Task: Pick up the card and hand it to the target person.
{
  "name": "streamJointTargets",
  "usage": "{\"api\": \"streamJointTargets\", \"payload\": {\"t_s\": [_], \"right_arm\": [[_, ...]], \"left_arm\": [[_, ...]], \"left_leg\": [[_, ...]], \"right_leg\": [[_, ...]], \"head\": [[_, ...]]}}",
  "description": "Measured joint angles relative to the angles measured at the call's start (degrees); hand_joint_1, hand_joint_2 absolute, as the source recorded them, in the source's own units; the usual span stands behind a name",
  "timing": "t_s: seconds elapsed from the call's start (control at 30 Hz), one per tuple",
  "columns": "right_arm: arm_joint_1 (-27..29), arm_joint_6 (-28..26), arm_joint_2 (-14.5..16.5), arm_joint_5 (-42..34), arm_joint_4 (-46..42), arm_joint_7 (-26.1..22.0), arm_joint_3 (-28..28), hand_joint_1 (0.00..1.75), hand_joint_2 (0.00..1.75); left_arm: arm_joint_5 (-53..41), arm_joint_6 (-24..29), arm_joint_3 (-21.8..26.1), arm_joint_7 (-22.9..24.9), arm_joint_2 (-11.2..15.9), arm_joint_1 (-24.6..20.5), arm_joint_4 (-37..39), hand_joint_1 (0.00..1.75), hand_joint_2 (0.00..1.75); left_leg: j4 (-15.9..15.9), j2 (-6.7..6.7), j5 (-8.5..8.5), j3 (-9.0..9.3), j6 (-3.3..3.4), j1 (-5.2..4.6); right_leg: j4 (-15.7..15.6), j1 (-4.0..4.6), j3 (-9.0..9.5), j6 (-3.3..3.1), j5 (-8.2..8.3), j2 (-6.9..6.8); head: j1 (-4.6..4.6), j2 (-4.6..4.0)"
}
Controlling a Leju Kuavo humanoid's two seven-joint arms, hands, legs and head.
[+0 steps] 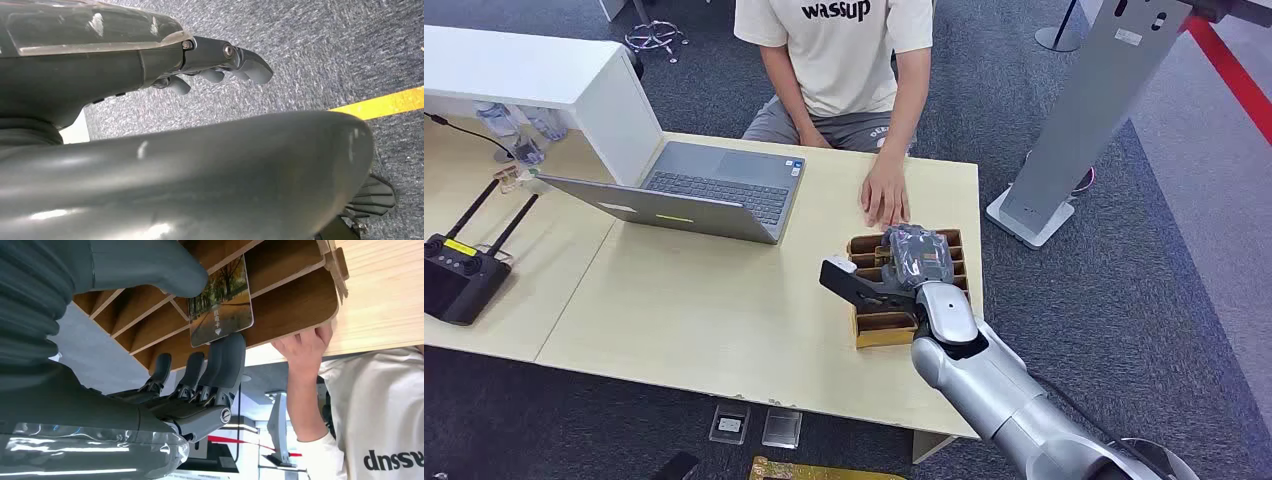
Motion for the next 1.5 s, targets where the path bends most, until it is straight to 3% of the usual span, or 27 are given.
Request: {"api": "streamJointTargets", "payload": {"t_s": [0.4, 0.9, 1.13, 1.37, 1.5], "right_arm": [[0.0, 0.0, 0.0, 0.0, 0.5, -0.3, 0.1, 0.68, 1.75], [0.0, 0.0, 0.0, -0.3, 0.6, -0.3, 0.5, 0.85, 1.75], [0.0, 0.0, 0.0, -0.3, 0.6, -0.3, 0.8, 1.3, 1.75], [0.0, 0.0, 0.0, -0.5, 0.6, -0.3, 0.8, 1.47, 1.75], [-0.2, 0.0, 0.0, -0.6, 0.6, -0.3, 0.8, 1.69, 1.75]], "left_arm": [[0.0, 0.0, -0.4, 0.0, 0.0, 0.0, 0.0, 0.0, 0.0], [0.0, 0.0, -0.4, 0.0, 0.0, 0.0, 0.0, 0.0, 0.0], [0.0, 0.0, -0.4, 0.0, 0.0, 0.0, 0.0, 0.0, 0.0], [0.2, 0.0, -0.4, 0.0, 0.0, 0.0, 0.0, 0.0, 0.0], [0.2, 0.0, -0.4, 0.0, 0.0, 0.0, 0.0, 0.0, 0.0]], "left_leg": [[0.0, 0.0, 0.0, 0.0, 0.0, 0.0], [0.0, 0.0, 0.0, 0.0, 0.0, 0.0], [0.0, 0.0, 0.0, 0.0, 0.0, 0.0], [0.0, 0.0, 0.0, 0.01, 0.0, 0.0], [0.0, 0.0, 0.0, 0.01, 0.0, 0.0]], "right_leg": [[0.0, 0.0, 0.0, 0.0, 0.0, 0.0], [0.0, 0.0, 0.0, 0.0, 0.0, 0.0], [0.0, 0.0, 0.0, 0.0, 0.0, 0.0], [0.0, 0.0, 0.0, 0.0, 0.0, 0.0], [0.0, 0.0, 0.0, 0.0, 0.0, 0.0]], "head": [[-0.01, 0.0], [-0.01, 0.0], [-0.01, 0.0], [0.01, 0.0], [-0.01, 0.0]]}}
